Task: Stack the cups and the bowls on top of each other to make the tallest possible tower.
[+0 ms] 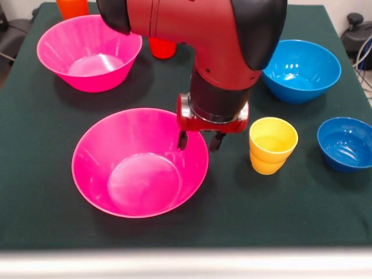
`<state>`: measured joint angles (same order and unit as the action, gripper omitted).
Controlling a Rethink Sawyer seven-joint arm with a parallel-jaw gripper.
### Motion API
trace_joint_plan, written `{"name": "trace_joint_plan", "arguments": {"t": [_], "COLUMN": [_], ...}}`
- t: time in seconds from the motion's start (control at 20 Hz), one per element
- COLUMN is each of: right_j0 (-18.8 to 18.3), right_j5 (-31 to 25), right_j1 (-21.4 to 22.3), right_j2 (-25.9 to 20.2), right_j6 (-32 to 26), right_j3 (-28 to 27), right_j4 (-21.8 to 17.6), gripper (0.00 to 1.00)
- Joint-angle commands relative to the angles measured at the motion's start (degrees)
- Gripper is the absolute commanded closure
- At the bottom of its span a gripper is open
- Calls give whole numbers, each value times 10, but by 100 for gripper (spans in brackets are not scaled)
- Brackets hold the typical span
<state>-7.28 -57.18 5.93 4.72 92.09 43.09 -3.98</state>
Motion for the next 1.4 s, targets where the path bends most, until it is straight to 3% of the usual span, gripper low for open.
{"name": "trace_joint_plan", "arguments": {"t": [0.05, 0.4, 0.9, 1.1, 1.4], "right_j0": [-13, -12, -12, -14, -19], "right_j5": [-75, -42, -7, 8, 62], "right_j1": [19, 53, 113, 133, 121], "right_j2": [-64, -107, -126, -132, -131], "right_j6": [-64, -24, -3, -11, -14], "right_j3": [22, 99, 210, 259, 288], "right_j4": [3, 51, 98, 100, 77], "gripper": [0, 0, 0, 0, 0]}}
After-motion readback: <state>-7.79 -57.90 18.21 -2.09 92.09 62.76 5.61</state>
